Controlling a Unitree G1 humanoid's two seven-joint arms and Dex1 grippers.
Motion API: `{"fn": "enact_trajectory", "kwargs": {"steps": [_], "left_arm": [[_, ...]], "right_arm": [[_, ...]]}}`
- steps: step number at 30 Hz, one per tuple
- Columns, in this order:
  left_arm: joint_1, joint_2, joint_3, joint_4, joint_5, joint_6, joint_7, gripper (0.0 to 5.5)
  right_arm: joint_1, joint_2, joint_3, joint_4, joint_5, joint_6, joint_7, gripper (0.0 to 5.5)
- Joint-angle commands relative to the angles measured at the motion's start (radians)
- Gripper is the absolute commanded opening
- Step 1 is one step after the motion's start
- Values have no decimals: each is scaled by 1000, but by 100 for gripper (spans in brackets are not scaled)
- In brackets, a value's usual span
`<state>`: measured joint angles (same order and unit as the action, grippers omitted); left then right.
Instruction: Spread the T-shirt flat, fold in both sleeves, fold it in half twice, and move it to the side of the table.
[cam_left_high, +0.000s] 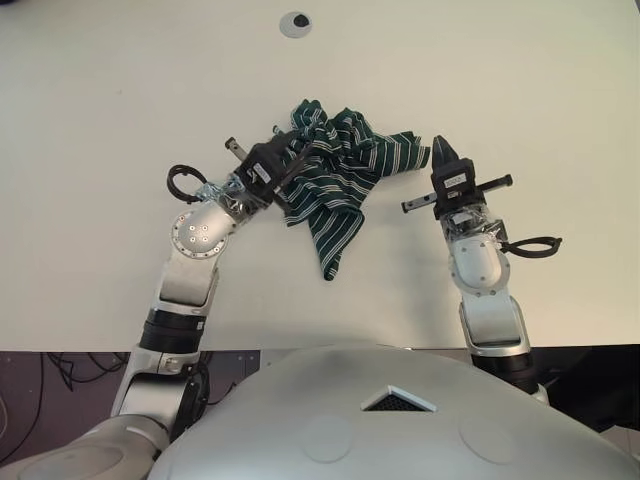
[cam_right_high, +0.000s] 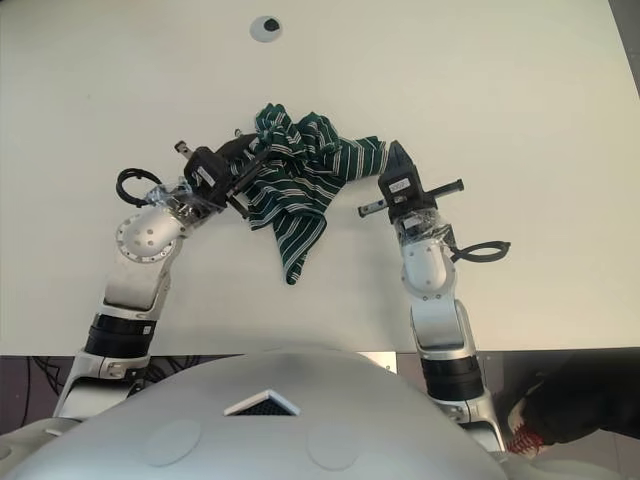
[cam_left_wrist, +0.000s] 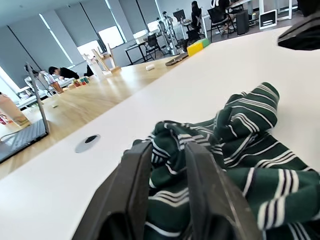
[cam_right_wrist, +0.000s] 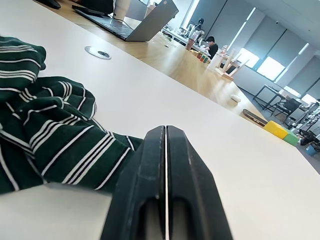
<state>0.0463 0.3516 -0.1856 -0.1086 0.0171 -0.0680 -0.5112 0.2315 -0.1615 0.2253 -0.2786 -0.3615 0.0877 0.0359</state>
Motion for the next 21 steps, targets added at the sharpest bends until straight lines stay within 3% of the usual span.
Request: {"fn": "enact_trajectory", "kwargs": {"steps": [1,15,21], "left_arm": [[-66,-2,-16,17,6,28,-17,113],[-151,-43,-51,226,-27,80,-77,113],[-133,-28,-1,197,-102,74,-111,25]], "right_arm": [[-48,25,15,47,-2,-5,-13,0],[-90,32,34,115,-5,-31,-22,0],[-85,36,43,100,-12,-24,-20,0]]}}
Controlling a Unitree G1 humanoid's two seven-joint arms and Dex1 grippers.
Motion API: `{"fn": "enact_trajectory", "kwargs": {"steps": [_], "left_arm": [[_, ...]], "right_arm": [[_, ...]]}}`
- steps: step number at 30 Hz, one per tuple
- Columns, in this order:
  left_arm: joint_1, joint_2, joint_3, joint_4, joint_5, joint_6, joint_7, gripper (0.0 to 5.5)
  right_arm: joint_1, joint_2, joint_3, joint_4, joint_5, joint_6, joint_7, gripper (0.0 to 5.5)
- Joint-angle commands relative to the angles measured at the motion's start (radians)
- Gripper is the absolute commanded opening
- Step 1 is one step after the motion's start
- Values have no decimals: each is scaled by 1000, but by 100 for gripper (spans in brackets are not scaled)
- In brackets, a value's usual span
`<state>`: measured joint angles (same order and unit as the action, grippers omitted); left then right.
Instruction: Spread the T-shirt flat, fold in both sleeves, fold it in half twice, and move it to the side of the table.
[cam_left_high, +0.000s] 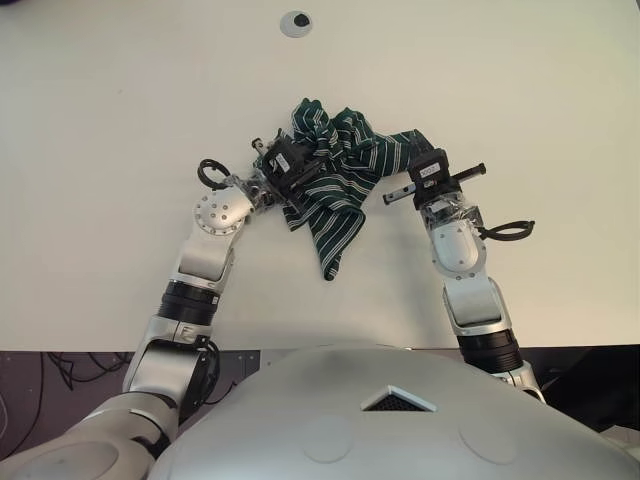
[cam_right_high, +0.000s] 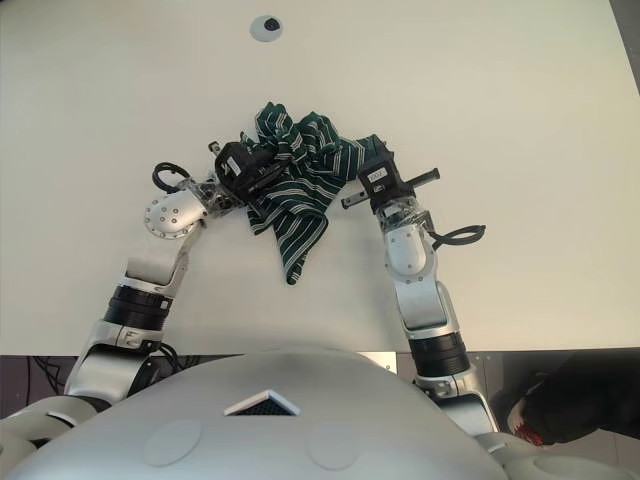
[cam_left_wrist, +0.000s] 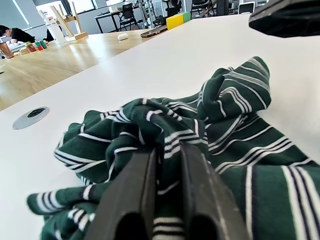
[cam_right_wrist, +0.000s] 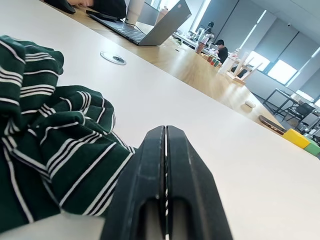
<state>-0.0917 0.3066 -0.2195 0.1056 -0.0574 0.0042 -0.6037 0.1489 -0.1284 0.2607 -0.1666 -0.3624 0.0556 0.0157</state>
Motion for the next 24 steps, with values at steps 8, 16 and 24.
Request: {"fn": "enact_trajectory", "kwargs": {"steps": [8,16,24], "left_arm": [[100,79,168,-186,-188,47,-73,1],[207,255,350,-403,-393,246,-168,1],[282,418,478,-251,-392,348,-244,34]], "right_arm": [[5,-4,10,-20,-6,15,5,0],[11,-24,-6,-24,-7,13,12,0],[36,-20,1,-64,-33,25,12,0]]}}
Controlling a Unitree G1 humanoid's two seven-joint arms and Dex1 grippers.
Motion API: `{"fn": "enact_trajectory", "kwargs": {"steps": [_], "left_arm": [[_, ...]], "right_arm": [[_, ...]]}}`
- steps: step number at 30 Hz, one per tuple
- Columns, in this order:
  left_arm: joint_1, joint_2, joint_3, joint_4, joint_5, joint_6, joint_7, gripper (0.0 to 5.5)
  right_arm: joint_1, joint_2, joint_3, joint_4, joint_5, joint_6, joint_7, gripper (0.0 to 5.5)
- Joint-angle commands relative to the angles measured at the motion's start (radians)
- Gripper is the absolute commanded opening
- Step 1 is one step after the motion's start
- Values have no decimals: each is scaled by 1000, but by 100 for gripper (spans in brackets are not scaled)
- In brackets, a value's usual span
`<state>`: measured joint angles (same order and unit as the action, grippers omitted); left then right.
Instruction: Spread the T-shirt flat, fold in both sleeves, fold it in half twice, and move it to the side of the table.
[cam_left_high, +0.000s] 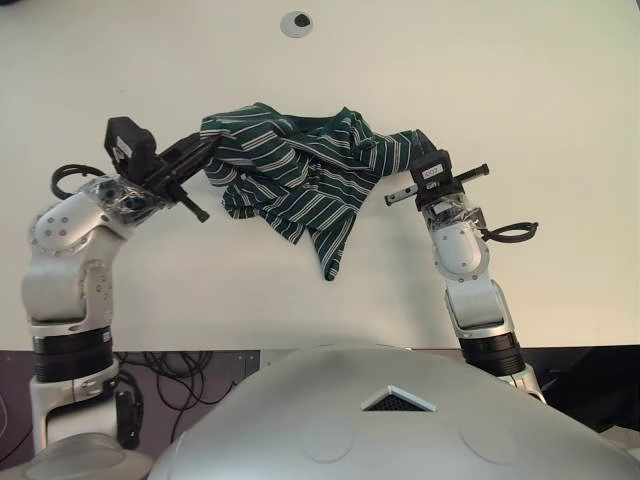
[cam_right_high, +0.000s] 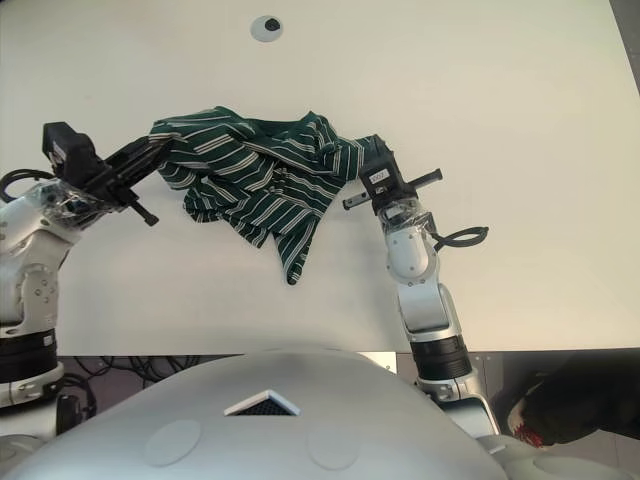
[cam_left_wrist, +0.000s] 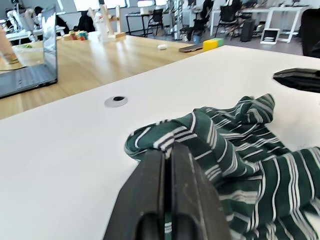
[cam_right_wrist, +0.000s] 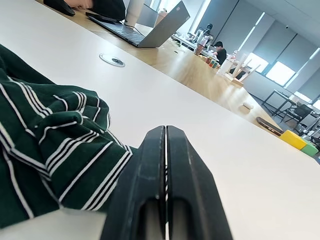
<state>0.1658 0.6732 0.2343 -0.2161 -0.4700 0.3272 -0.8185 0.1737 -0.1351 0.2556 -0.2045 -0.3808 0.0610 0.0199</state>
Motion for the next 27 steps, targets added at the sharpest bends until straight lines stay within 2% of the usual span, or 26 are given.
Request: {"fn": "enact_trajectory", "kwargs": {"steps": [1,6,10,14,17,21,24,27], "left_arm": [[29,60,23,83,22,31,-39,55],[146,152,-33,91,110,-31,-154,116],[165,211,-20,142,177,-82,-182,174],[161,241,-6,201,233,-176,-190,184],[93,235,22,232,195,-156,-189,184],[-91,198,11,244,150,-95,-143,184],[-229,106,-52,224,115,14,-74,184],[-276,32,-148,185,109,149,-29,184]], "right_arm": [[15,-12,6,-32,-18,23,9,0],[26,-7,8,-45,-29,29,9,0],[34,-6,8,-53,-33,34,7,0],[36,-7,9,-55,-35,36,5,0],[22,-8,11,-36,-32,31,6,0],[9,-5,17,-15,-35,26,-1,0],[8,-6,26,-13,-40,25,-3,0],[12,-6,35,-18,-47,26,-6,0]]}}
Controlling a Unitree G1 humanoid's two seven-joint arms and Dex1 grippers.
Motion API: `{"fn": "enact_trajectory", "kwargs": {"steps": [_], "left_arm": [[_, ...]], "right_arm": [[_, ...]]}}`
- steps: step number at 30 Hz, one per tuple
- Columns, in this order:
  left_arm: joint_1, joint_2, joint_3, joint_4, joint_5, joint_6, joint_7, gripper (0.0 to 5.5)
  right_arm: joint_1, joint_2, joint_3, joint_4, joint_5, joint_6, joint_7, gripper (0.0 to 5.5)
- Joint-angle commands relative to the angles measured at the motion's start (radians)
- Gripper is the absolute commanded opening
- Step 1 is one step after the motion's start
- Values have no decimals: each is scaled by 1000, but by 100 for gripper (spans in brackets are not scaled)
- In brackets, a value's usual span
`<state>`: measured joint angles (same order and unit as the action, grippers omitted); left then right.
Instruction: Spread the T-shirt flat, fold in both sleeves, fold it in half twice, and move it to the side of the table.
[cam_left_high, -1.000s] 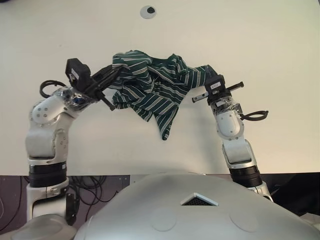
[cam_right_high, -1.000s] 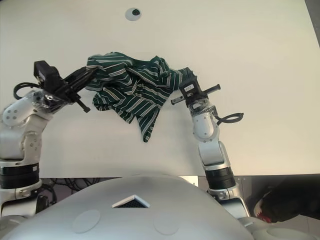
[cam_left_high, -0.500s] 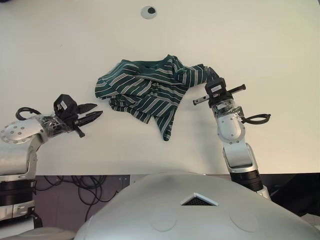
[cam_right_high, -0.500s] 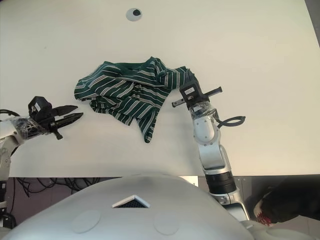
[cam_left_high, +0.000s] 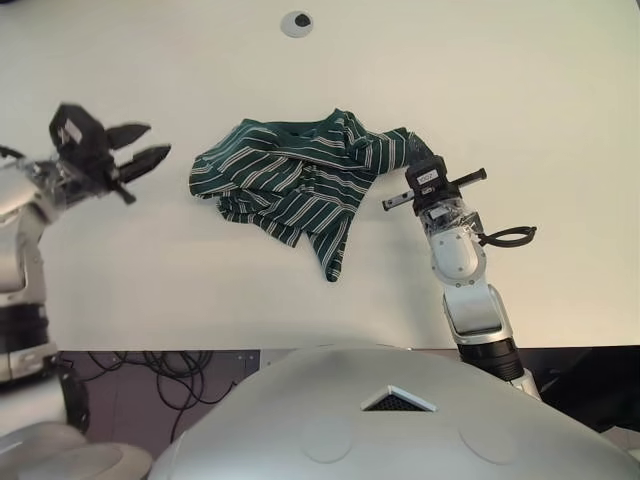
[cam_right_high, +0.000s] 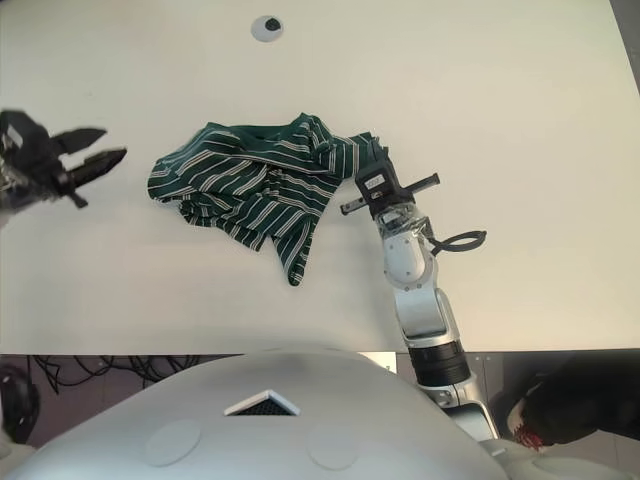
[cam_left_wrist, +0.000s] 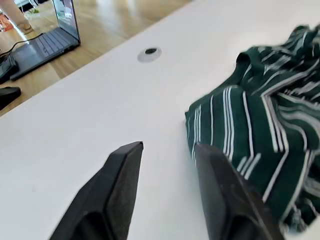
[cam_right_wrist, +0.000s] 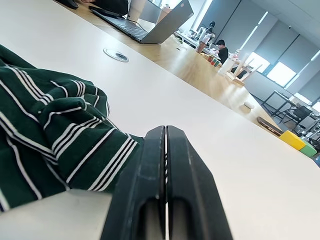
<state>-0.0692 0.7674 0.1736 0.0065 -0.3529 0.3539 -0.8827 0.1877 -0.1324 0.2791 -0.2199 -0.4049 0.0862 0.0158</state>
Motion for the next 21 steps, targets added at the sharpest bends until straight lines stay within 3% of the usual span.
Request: {"fn": "enact_trajectory", "kwargs": {"steps": [1,7,21], "left_arm": [[-53,-76,-110,-38,-9,163,41,184],[-152,-156,-211,86,86,198,121,184],[-346,-202,-261,266,130,242,115,184]], "right_arm": [[0,-8,14,-5,-25,2,-2,0],[10,-1,24,-7,-42,5,-4,0],[1,-2,37,8,-49,5,-9,0]]}}
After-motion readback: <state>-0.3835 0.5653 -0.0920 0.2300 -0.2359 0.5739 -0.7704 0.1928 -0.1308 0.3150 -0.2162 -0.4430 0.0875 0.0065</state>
